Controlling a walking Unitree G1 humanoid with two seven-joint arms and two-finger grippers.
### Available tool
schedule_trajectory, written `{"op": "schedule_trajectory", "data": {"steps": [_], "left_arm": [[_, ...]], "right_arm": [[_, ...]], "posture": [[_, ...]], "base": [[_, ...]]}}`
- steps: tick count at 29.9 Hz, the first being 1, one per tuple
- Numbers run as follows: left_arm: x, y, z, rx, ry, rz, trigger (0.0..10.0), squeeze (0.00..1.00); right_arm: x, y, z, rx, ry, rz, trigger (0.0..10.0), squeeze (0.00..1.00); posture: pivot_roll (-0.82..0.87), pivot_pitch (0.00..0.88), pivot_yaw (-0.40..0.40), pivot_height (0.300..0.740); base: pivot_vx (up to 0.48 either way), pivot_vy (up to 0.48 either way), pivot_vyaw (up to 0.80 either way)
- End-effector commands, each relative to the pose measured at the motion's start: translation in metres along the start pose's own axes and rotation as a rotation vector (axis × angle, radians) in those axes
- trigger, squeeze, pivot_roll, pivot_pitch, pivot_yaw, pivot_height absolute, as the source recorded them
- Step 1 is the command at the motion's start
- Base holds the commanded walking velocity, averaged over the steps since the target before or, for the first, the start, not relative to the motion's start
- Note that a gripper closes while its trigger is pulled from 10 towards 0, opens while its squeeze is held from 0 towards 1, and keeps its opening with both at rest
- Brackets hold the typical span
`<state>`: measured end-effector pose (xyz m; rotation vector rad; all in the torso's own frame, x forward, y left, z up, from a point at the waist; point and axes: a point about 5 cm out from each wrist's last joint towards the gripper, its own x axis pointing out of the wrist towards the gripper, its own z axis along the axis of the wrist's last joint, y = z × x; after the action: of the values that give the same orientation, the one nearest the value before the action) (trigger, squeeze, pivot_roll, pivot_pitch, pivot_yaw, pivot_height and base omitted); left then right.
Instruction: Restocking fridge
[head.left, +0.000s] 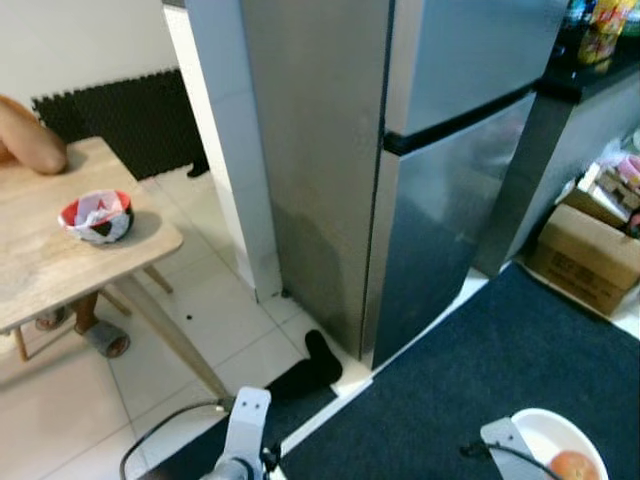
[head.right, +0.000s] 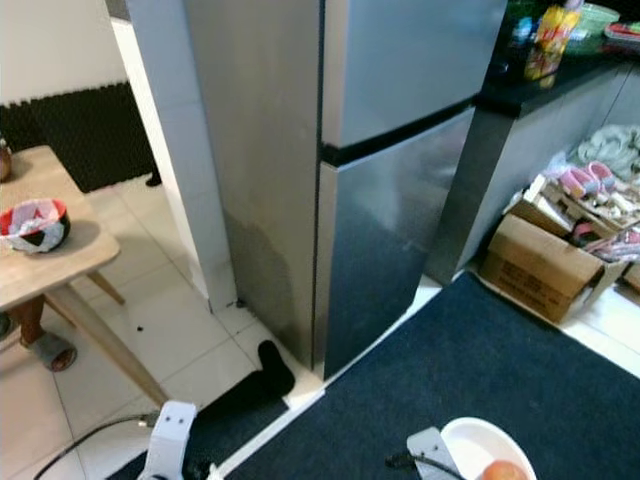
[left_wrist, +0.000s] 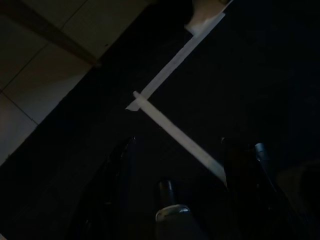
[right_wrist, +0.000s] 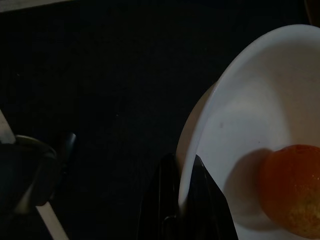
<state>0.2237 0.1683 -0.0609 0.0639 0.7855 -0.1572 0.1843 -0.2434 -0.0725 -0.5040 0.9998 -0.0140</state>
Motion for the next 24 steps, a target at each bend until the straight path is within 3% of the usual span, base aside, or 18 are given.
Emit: {"op": "schedule_trajectory", "data": {"steps": [1,24], "left_arm": [[-0.002,0.003,-0.007,0.019,0.034,0.013,10.0,0.00],[0.002,-0.007,0.007,0.116,-0.013,-0.047,10.0,0.00]], "right_arm": [[0.000,0.005,0.001,-0.005,-0.009,0.010,10.0,0.00],[-0.001,0.005,-0.001,0.002,-0.008,0.004,10.0,0.00]], "posture": [[-0.08,0.023,-0.028,0.740],[-0.08,0.014,-0.017,0.740]], "base": [[0.000,0.000,0.00],[0.000,0.000,0.00]]}}
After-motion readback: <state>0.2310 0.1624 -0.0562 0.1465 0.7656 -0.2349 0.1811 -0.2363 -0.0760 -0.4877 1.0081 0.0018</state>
